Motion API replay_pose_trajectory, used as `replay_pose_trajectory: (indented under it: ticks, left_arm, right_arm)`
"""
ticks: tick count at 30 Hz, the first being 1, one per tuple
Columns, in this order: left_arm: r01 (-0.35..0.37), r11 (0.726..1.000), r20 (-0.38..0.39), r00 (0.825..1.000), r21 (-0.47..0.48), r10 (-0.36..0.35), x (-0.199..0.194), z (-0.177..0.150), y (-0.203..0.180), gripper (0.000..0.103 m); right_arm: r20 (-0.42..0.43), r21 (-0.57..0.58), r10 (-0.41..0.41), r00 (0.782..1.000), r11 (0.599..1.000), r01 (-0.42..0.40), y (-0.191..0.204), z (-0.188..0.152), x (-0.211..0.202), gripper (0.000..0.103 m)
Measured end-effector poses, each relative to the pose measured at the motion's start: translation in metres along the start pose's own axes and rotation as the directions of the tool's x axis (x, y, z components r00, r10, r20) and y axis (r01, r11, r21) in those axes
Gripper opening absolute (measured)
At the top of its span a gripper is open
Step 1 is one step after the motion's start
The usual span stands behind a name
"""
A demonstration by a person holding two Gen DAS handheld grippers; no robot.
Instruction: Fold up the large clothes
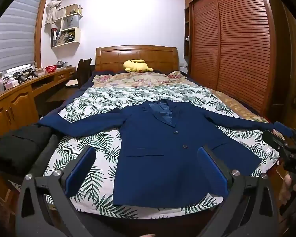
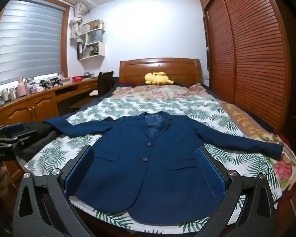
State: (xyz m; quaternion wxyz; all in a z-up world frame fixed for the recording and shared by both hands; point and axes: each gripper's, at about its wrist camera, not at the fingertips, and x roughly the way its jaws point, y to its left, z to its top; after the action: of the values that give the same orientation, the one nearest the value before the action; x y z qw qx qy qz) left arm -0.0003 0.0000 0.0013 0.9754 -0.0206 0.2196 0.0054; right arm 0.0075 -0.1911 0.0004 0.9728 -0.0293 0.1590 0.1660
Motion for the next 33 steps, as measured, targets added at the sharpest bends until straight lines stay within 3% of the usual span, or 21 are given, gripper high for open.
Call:
replay_pose_trajectory:
  ticks: [33]
  left_arm:
    - [-0.006, 1.000, 0.017, 1.000, -0.007, 0.006, -0.009, 0.008, -0.008, 0.103]
  right_arm:
    - [-0.001, 0.008, 0.002, 1.000, 1.000, -0.002, 0.001, 0.003, -0.003, 0.103]
